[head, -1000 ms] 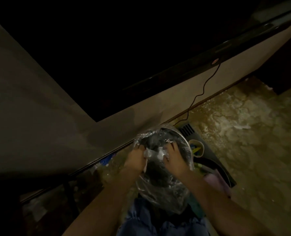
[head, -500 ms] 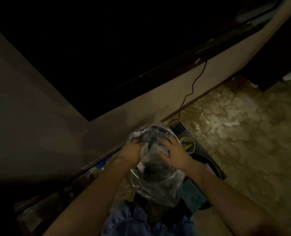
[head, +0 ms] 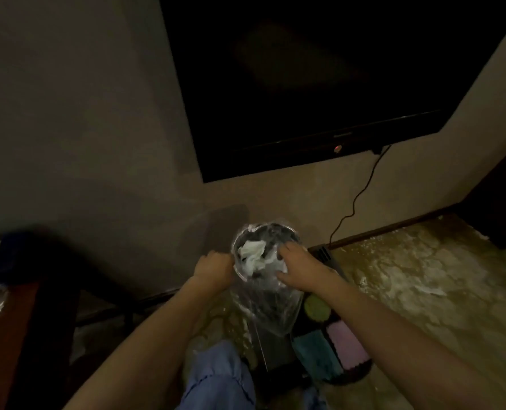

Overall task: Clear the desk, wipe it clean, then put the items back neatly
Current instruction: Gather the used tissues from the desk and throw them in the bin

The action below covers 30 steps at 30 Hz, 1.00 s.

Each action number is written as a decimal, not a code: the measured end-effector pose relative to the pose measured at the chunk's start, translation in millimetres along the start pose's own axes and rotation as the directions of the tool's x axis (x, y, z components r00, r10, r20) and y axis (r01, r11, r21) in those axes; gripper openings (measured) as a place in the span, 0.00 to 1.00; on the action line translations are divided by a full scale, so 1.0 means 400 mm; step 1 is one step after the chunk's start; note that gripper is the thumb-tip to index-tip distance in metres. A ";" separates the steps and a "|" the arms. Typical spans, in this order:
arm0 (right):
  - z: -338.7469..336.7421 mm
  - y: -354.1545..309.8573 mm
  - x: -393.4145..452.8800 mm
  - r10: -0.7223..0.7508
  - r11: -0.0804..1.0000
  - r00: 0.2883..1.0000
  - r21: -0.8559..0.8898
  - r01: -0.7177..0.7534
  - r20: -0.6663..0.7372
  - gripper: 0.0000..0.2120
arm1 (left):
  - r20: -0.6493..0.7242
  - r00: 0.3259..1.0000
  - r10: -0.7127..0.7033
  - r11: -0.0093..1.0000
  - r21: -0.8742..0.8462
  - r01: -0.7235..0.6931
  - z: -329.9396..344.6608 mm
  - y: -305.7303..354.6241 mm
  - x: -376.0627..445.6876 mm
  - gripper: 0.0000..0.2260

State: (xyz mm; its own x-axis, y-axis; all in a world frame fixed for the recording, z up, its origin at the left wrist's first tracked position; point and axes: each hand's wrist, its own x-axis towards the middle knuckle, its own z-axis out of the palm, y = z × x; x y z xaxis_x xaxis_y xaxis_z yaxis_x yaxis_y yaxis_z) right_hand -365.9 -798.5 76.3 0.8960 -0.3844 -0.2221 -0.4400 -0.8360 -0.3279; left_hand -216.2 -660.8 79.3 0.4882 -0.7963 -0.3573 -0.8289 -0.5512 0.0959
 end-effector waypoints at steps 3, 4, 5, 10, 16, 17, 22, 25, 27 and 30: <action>0.005 -0.089 -0.040 -0.092 0.995 0.996 -0.043 0.092 -0.002 0.16 | -0.007 0.995 -0.099 0.994 -0.052 0.098 0.024 -0.028 -0.133 0.15; 0.011 -0.120 -0.047 -0.125 0.991 0.992 -0.049 0.125 -0.008 0.15 | -0.008 0.990 -0.142 0.988 -0.068 0.141 0.031 -0.046 -0.175 0.14; 0.018 -0.154 -0.056 -0.160 0.986 0.987 -0.058 0.159 -0.004 0.15 | -0.005 0.983 -0.182 0.979 -0.093 0.181 0.037 -0.068 -0.216 0.14; 0.060 -0.327 -0.087 -0.329 0.934 0.943 -0.131 0.332 0.045 0.18 | -0.030 0.933 -0.358 0.912 -0.222 0.344 0.060 -0.180 -0.427 0.12; 0.125 -0.557 -0.112 -0.475 0.852 0.870 -0.177 0.493 0.136 0.18 | 0.021 0.867 -0.498 0.803 -0.365 0.470 0.105 -0.336 -0.669 0.11; 0.139 -0.601 -0.115 -0.501 0.834 0.852 -0.179 0.522 0.150 0.18 | 0.034 0.863 -0.504 0.791 -0.384 0.477 0.119 -0.365 -0.712 0.11; 0.232 -0.865 -0.140 -0.603 0.759 0.772 -0.154 0.633 0.202 0.17 | 0.107 0.783 -0.612 0.685 -0.423 0.593 0.207 -0.502 -0.933 0.14; 0.313 -1.043 -0.186 -0.640 0.717 0.730 -0.154 0.680 0.239 0.17 | 0.091 0.692 -0.716 0.606 -0.411 0.681 0.266 -0.591 -1.076 0.18; 0.370 -1.154 -0.222 -0.668 0.677 0.695 -0.171 0.716 0.267 0.17 | 0.096 0.650 -0.754 0.564 -0.415 0.715 0.300 -0.653 -1.171 0.19; 0.453 -1.299 -0.256 -0.697 0.646 0.658 -0.147 0.749 0.287 0.17 | 0.111 0.605 -0.788 0.514 -0.421 0.747 0.333 -0.751 -1.301 0.11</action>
State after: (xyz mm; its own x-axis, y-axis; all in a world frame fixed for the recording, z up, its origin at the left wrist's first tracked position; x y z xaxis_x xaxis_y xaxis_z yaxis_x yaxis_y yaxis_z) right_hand -239.8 -253.6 103.0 0.8787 0.4418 -0.1807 0.3952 -0.8857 -0.2437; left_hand -257.7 -47.8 112.5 0.9185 -0.0199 -0.3948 0.0534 -0.9833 0.1737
